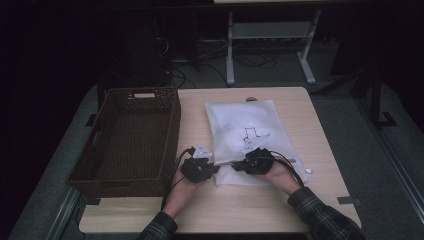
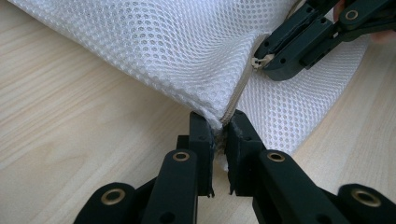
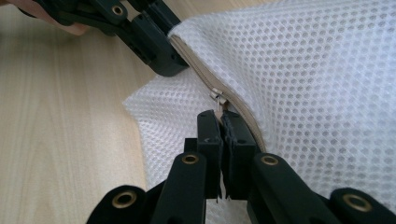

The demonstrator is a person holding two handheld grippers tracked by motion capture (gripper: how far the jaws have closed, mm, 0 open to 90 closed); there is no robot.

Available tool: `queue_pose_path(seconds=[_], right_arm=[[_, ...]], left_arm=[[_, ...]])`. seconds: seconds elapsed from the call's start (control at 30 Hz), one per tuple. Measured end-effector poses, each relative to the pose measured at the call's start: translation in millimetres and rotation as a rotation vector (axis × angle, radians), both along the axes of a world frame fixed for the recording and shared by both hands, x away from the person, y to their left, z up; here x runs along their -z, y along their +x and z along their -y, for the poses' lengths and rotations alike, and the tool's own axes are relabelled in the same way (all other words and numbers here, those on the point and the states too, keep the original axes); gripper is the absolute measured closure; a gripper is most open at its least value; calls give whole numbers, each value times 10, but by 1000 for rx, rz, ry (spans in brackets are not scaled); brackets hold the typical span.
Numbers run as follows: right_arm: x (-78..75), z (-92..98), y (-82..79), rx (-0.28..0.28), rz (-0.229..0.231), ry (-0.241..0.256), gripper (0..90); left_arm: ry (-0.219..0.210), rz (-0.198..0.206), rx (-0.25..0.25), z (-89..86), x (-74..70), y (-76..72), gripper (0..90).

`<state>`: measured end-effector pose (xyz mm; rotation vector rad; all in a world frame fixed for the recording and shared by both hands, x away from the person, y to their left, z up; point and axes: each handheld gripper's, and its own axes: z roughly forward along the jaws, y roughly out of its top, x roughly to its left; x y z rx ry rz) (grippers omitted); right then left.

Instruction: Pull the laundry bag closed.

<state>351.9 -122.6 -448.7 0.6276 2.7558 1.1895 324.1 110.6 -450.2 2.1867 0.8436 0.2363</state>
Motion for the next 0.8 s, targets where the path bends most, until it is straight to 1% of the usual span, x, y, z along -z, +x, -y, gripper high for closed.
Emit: queue_pose_path(seconds=[0.07, 0.1, 0.13, 0.23, 0.27, 0.33, 0.53, 0.63, 0.67, 0.8], right_arm=[[5, 19, 8, 12, 4, -14, 867], [11, 42, 18, 17, 8, -19, 867], [13, 69, 26, 28, 0, -16, 867], [6, 152, 36, 41, -7, 2, 867], [4, 163, 35, 40, -5, 6, 867], [7, 165, 32, 39, 2, -4, 867], [5, 169, 23, 41, 6, -11, 866], [3, 206, 26, 48, 7, -15, 866], [-1, 222, 23, 58, -1, -13, 866], [-9, 309, 31, 72, 2, -12, 866]], left_arm=[[7, 0, -16, -19, -1, 7, 819], [3, -1, -24, -43, -3, 16, 819], [-6, -6, -32, -64, -4, 24, 819], [-22, -13, -34, -98, -2, 36, 818], [-19, -11, -32, -87, 1, 32, 818], [-8, -8, -30, -80, 3, 30, 817], [-10, -14, -38, -82, 9, 32, 817], [-8, -12, -38, -92, 10, 38, 817], [-6, -13, -41, -95, 9, 38, 817], [-13, -18, -50, -110, 14, 45, 817]])
